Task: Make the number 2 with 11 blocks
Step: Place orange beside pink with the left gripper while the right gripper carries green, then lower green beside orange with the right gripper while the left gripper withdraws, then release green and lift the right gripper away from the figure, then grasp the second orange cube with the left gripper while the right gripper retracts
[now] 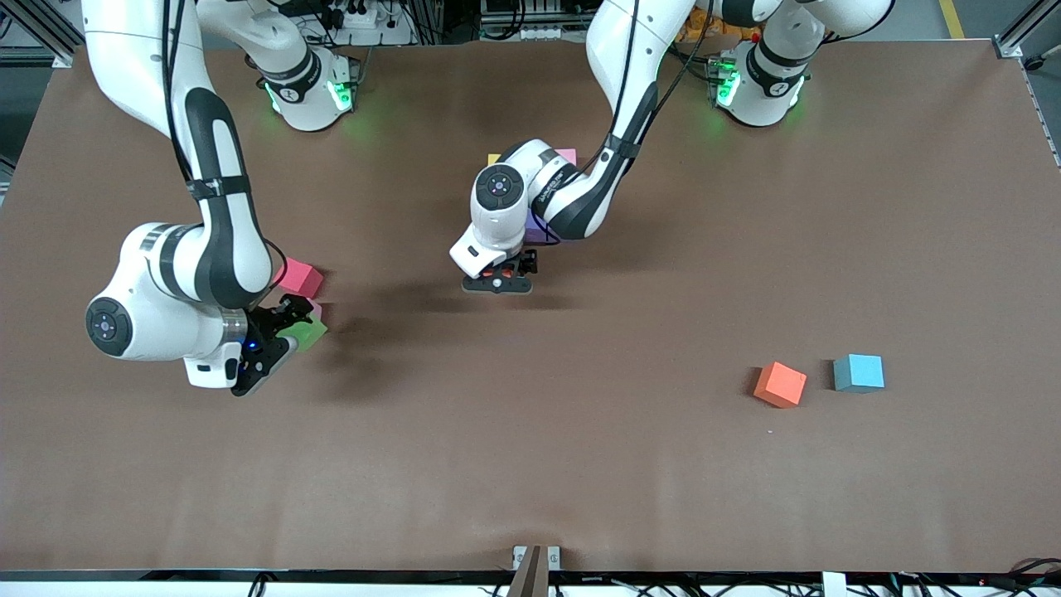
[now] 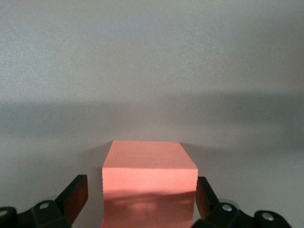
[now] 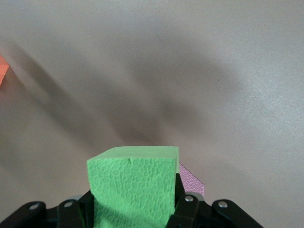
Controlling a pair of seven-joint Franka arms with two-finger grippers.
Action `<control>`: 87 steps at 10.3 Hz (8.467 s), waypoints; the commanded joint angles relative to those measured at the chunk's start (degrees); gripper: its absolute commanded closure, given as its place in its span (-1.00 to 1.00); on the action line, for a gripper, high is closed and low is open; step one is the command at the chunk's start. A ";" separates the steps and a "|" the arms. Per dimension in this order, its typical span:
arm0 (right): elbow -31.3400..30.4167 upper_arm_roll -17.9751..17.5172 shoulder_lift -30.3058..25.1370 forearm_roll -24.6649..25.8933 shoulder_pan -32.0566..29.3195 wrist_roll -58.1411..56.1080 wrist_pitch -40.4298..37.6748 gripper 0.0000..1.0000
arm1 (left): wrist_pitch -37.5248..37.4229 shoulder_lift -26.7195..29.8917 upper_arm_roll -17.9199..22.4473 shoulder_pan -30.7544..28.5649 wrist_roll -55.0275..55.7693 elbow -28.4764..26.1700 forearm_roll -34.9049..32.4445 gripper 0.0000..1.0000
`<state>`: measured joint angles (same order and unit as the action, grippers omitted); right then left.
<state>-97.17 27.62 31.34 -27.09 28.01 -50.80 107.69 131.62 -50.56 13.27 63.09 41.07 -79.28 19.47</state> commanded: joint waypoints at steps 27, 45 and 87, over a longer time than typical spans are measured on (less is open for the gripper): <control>4.62 -5.47 5.48 -9.65 33.07 -11.96 20.53 0.67 | -41.27 48.36 -13.09 -52.81 -35.51 -8.88 -21.55 -1.00; -2.50 -7.76 7.95 -9.65 35.89 -11.96 30.91 0.68 | -41.97 47.13 -12.83 -54.92 -35.80 -6.77 -22.02 -1.00; -2.06 11.43 -14.62 5.27 10.10 5.58 -2.38 -1.00 | -22.32 32.28 -13.53 -51.84 -44.49 -15.45 -26.85 -1.00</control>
<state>-98.38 43.13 20.61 -25.45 42.91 -51.07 107.46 105.17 -18.60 -0.15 10.97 -1.58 -91.53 -5.42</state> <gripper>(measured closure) 0.000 0.000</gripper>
